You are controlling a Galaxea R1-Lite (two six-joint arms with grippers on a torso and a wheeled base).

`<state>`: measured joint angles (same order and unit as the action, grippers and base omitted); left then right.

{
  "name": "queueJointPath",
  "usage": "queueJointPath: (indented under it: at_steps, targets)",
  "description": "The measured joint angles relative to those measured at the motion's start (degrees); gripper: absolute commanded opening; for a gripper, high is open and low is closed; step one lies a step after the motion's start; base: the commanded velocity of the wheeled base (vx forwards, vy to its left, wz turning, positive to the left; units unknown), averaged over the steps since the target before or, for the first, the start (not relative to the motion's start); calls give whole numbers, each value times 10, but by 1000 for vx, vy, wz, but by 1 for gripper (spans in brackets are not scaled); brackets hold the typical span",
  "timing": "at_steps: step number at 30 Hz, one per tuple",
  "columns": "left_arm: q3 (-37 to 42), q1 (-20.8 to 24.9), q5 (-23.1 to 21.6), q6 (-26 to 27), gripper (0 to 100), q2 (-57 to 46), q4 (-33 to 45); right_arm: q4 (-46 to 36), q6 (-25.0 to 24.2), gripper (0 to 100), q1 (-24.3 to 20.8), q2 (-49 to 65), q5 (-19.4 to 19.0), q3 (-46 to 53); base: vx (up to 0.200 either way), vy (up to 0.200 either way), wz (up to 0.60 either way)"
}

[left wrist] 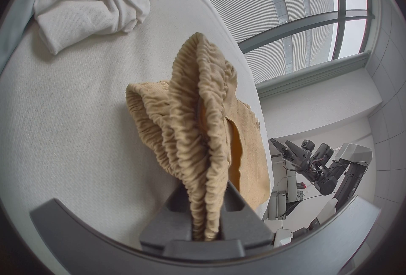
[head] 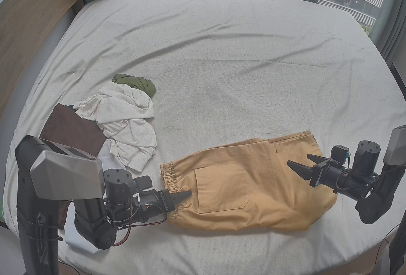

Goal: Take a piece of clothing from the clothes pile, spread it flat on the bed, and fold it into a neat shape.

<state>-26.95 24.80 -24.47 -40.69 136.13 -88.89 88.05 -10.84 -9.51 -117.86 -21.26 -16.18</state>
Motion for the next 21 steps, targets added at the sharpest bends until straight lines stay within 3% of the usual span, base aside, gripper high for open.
queueJointPath:
  at_steps: [21]
  targets:
    - [55,-44,5,5,0,-76,1,1,1,100,3,-25,-1,1,0,0,0]
